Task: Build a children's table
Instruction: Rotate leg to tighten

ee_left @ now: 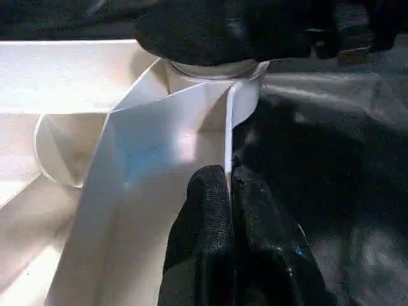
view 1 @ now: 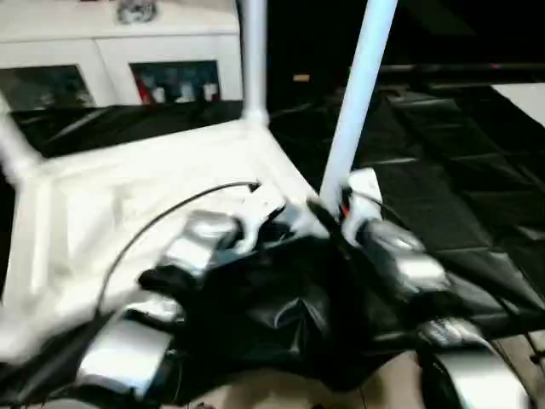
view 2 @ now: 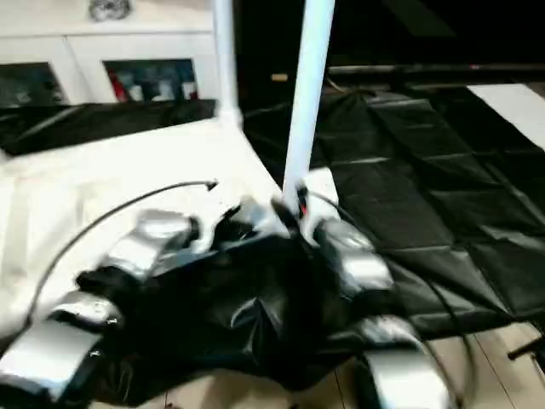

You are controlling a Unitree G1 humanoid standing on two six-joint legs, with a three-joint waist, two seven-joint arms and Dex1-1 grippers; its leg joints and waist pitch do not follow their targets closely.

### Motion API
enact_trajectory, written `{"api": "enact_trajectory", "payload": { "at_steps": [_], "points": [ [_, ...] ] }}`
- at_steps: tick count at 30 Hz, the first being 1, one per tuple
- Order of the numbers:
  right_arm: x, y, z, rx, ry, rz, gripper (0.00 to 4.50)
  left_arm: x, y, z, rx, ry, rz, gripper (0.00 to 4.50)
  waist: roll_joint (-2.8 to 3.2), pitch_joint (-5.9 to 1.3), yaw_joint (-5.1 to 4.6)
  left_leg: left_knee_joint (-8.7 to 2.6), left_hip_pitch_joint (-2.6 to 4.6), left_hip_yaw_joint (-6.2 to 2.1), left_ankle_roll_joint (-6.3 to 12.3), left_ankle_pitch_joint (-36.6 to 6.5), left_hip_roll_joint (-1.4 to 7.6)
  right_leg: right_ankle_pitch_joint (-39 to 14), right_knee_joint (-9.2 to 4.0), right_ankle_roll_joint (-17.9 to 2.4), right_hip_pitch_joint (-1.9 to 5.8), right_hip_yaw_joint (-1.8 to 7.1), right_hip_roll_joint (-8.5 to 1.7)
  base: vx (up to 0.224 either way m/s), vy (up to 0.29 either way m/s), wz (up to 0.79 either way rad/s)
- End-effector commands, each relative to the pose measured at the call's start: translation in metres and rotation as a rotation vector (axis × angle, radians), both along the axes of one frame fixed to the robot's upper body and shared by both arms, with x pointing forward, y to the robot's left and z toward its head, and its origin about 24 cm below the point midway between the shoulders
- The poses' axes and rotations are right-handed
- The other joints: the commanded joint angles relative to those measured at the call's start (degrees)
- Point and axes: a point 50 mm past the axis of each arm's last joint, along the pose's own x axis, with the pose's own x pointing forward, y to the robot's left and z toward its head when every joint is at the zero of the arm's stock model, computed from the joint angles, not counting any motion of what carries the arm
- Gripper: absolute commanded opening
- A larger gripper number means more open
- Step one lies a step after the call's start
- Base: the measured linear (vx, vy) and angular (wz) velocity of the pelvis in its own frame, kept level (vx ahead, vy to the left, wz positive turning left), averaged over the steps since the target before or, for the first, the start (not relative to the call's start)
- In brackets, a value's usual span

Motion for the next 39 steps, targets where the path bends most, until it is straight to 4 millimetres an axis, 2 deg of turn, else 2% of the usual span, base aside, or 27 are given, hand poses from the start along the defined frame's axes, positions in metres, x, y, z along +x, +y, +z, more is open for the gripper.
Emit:
{"api": "enact_trajectory", "payload": {
  "at_steps": [1,2,3,5,7,8,9,10,11,13,16,21,25,28,29,35,39],
  "points": [
    [-0.016,0.045,-0.018,0.052,0.086,0.172,2.95,0.003,-0.029,0.021,-0.085,-0.082,-0.052,0.00,0.00,-3.91,0.10,-3.63,-0.26,-0.37,3.95,-9.1,1.36,-12.2,-4.02,-11.7,3.37,3.30,-3.66,0.000,0.000,0.00],
    [-0.016,0.046,-0.017,0.060,0.077,0.184,2.95,0.002,-0.028,0.021,-0.087,-0.082,-0.058,0.00,0.03,-3.93,0.20,-3.61,-0.33,-0.36,4.53,-8.2,1.39,-11.3,-3.90,-12.1,3.50,3.30,-3.71,0.000,0.000,0.00],
    [-0.016,0.047,-0.016,0.066,0.072,0.192,3.15,0.002,-0.028,0.021,-0.088,-0.083,-0.062,0.00,-0.02,-3.93,0.21,-3.57,-0.32,-0.31,4.81,-8.0,1.37,-11.1,-3.90,-12.2,3.50,3.29,-3.69,0.000,0.000,0.00],
    [-0.016,0.045,-0.012,0.076,0.050,0.244,3.34,0.000,-0.022,0.020,-0.094,-0.091,-0.100,0.00,-0.04,-3.82,0.29,-3.61,-0.30,-0.33,5.38,-8.6,1.38,-12.9,-4.06,-12.1,3.59,3.22,-3.75,0.000,0.000,0.00],
    [-0.015,0.042,-0.011,0.043,0.029,0.270,3.38,-0.001,-0.017,0.020,-0.094,-0.104,-0.130,0.00,-0.01,-3.75,0.25,-3.66,-0.38,-0.38,5.35,-8.9,1.45,-13.9,-4.14,-11.8,3.61,3.20,-3.81,0.000,0.000,0.00],
    [-0.015,0.040,-0.011,0.033,0.025,0.277,3.58,-0.002,-0.015,0.019,-0.091,-0.099,-0.141,0.00,0.04,-3.70,0.14,-3.68,-0.29,-0.39,5.12,-9.4,1.48,-15.1,-4.25,-11.6,3.54,3.21,-3.81,0.000,0.000,0.00],
    [-0.014,0.039,-0.011,0.027,0.022,0.280,3.58,-0.003,-0.013,0.019,-0.089,-0.094,-0.147,0.00,-0.86,-3.68,0.00,-3.70,-0.42,-0.32,5.23,-9.4,1.50,-15.5,-4.28,-11.4,3.59,3.21,-3.75,0.000,0.000,0.00],
    [-0.014,0.039,-0.011,0.027,0.022,0.280,3.71,-0.003,-0.013,0.019,-0.089,-0.094,-0.147,0.00,-0.34,-3.60,0.14,-3.72,-0.35,-0.38,5.18,-9.3,1.48,-16.5,-4.25,-11.3,3.49,3.25,-3.85,0.000,0.000,0.00],
    [-0.014,0.036,-0.010,0.021,0.014,0.306,3.71,-0.004,-0.010,0.018,-0.085,-0.096,-0.162,0.00,-0.25,-3.61,0.17,-3.71,-0.24,-0.40,5.02,-9.5,1.56,-17.1,-4.31,-11.1,3.43,3.26,-3.88,0.000,0.000,0.00],
    [-0.018,0.028,-0.007,-0.001,-0.013,0.417,3.71,-0.008,-0.001,0.018,-0.089,-0.087,-0.220,0.00,-0.35,-3.56,0.31,-3.69,-0.31,-0.38,5.37,-9.7,1.56,-17.2,-4.33,-11.1,3.53,3.24,-3.90,0.000,0.000,0.00],
    [-0.025,0.015,-0.004,-0.034,-0.029,0.569,3.71,-0.014,0.010,0.017,-0.090,-0.060,-0.289,0.00,-0.13,-3.56,0.64,-3.63,-0.32,-0.21,6.36,-9.0,1.88,-14.7,-3.99,-11.8,3.40,3.33,-3.71,0.000,0.000,0.00],
    [-0.035,-0.001,-0.003,-0.086,-0.045,0.710,3.71,-0.020,0.022,0.015,-0.073,-0.019,-0.371,0.00,-0.13,-3.60,1.21,-3.63,-0.25,-0.17,6.03,-9.3,2.10,-14.0,-3.71,-12.2,3.36,3.42,-3.76,0.000,0.000,0.00],
    [-0.045,-0.012,-0.002,-0.082,-0.021,0.814,3.71,-0.026,0.029,0.015,-0.072,0.021,-0.428,0.00,-0.17,-3.54,1.64,-3.65,-0.23,-0.12,5.83,-9.4,2.08,-14.9,-3.81,-11.7,3.36,3.49,-3.71,0.000,0.000,0.00],
    [-0.048,-0.014,-0.001,-0.074,-0.014,0.847,3.59,-0.028,0.031,0.014,-0.068,0.048,-0.449,0.00,-0.11,-3.65,1.85,-3.64,-0.19,-0.18,5.56,-8.9,2.07,-14.5,-3.70,-11.8,3.32,3.44,-3.68,0.000,0.000,0.00],
    [-0.049,-0.013,-0.001,-0.068,-0.010,0.852,3.38,-0.028,0.031,0.014,-0.067,0.050,-0.450,0.00,-0.11,-3.63,1.81,-3.67,-0.15,-0.19,5.41,-9.0,2.05,-14.6,-3.72,-11.8,3.27,3.42,-3.66,0.000,0.000,0.00],
    [-0.053,-0.009,-0.003,-0.031,0.008,0.875,2.96,-0.029,0.031,0.014,-0.072,0.055,-0.453,0.00,-0.08,-3.67,1.91,-3.68,-0.19,-0.24,5.17,-8.6,2.01,-14.4,-3.74,-11.6,3.38,3.39,-3.64,0.000,0.000,0.00],
    [-0.054,-0.006,-0.006,-0.007,0.009,0.833,2.72,-0.026,0.029,0.013,-0.069,0.053,-0.415,0.00,0.01,-3.68,1.86,-3.64,-0.20,-0.23,4.83,-9.0,1.96,-14.9,-3.79,-11.4,3.35,3.40,-3.69,0.000,0.000,0.00]
  ]
}}
